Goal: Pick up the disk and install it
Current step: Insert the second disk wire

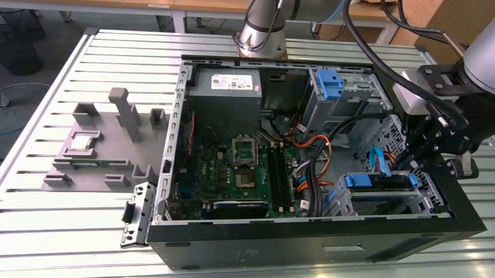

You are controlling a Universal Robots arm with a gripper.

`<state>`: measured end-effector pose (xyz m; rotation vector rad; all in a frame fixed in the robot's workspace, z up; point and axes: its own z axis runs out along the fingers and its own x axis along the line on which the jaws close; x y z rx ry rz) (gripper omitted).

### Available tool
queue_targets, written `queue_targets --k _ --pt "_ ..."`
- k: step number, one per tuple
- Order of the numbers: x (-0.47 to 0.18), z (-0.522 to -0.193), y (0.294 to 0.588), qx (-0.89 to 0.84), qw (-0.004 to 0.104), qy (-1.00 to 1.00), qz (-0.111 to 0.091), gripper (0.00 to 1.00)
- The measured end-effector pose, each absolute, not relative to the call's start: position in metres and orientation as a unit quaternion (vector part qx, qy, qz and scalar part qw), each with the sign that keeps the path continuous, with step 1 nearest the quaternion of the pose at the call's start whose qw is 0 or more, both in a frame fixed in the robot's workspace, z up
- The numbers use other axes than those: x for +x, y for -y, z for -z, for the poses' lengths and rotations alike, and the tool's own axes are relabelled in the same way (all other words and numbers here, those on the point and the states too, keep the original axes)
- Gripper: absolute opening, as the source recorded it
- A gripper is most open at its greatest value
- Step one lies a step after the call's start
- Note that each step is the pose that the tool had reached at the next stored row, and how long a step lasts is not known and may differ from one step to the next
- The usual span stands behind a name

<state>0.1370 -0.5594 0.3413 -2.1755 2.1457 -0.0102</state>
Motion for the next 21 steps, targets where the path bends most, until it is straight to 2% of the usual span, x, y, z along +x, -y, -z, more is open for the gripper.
queue_targets --k 17,21 --pt "0.1329 -0.3371 0.5654 -0.724 0.046 -0.689 0.007 0.16" --pt "0.1311 -0.3371 0.5654 -0.726 0.041 -0.686 0.015 0.16"
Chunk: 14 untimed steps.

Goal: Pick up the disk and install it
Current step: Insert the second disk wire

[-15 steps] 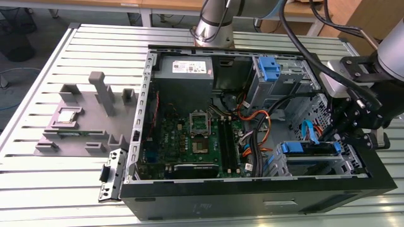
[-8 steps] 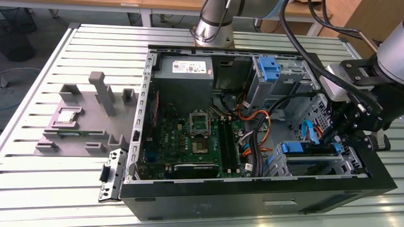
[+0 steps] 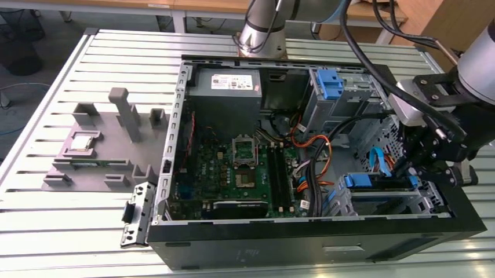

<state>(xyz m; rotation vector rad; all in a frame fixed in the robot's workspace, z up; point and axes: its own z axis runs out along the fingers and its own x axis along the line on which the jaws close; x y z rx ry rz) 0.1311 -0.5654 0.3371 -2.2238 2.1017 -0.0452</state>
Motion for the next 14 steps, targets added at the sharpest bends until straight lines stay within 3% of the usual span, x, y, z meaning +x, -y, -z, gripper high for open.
queue_targets --k 3,5,14 --pt "0.1307 -0.3371 0.5653 -0.728 0.031 -0.685 0.025 0.16" --pt "0.1305 -0.3371 0.5653 -0.728 0.03 -0.685 0.027 0.16" --pt "0.126 -0.3371 0.5652 -0.729 0.044 -0.683 0.031 0.16"
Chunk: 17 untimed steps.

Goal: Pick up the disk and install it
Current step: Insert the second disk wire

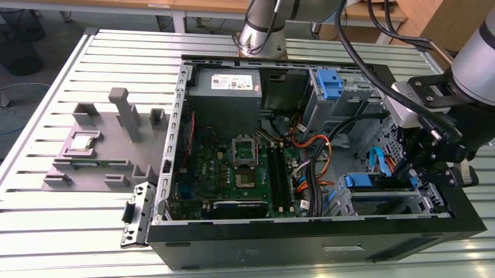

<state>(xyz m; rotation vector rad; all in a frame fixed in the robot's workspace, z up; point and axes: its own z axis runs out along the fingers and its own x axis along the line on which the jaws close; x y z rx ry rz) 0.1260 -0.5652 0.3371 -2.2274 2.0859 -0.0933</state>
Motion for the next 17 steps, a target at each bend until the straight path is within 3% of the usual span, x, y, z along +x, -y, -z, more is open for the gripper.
queue_targets --k 17 --pt "0.1208 -0.3357 0.5634 -0.729 0.051 -0.681 0.038 0.16"
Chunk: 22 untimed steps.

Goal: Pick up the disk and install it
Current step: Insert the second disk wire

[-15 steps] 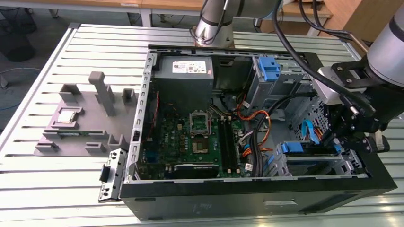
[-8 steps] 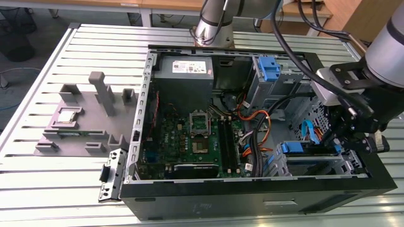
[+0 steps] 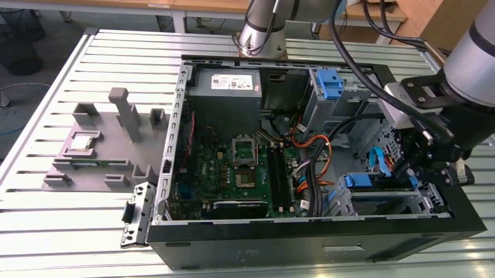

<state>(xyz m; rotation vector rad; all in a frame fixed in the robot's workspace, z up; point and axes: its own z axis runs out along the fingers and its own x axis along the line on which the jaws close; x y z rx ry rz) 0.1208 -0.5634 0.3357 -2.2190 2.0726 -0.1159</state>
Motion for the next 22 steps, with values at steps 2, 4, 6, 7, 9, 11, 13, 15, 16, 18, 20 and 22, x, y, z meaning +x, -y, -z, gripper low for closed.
queue_targets --k 2,4,6,7,9,11,13,15,16,18,20,22 --pt "0.1205 -0.3354 0.5629 -0.729 0.052 -0.681 0.038 0.16" --pt "0.1204 -0.335 0.5627 -0.729 0.052 -0.681 0.039 0.16" --pt "0.1203 -0.3345 0.5625 -0.729 0.052 -0.681 0.039 0.16" --pt "0.1203 -0.3342 0.5625 -0.729 0.052 -0.681 0.039 0.16" --pt "0.1203 -0.3333 0.5625 -0.729 0.053 -0.681 0.04 0.16" --pt "0.1203 -0.3327 0.5626 -0.729 0.053 -0.681 0.04 0.16" --pt "0.1202 -0.3325 0.5625 -0.729 0.053 -0.681 0.04 0.16" --pt "0.1203 -0.3329 0.5624 -0.729 0.053 -0.682 0.04 0.16" --pt "0.1203 -0.3337 0.5624 -0.728 0.053 -0.682 0.039 0.16" --pt "0.1203 -0.3377 0.562 -0.727 0.052 -0.683 0.04 0.16" --pt "0.1203 -0.3401 0.5618 -0.725 0.052 -0.686 0.04 0.16" --pt "0.1203 -0.3399 0.5618 -0.718 0.052 -0.693 0.041 0.16"
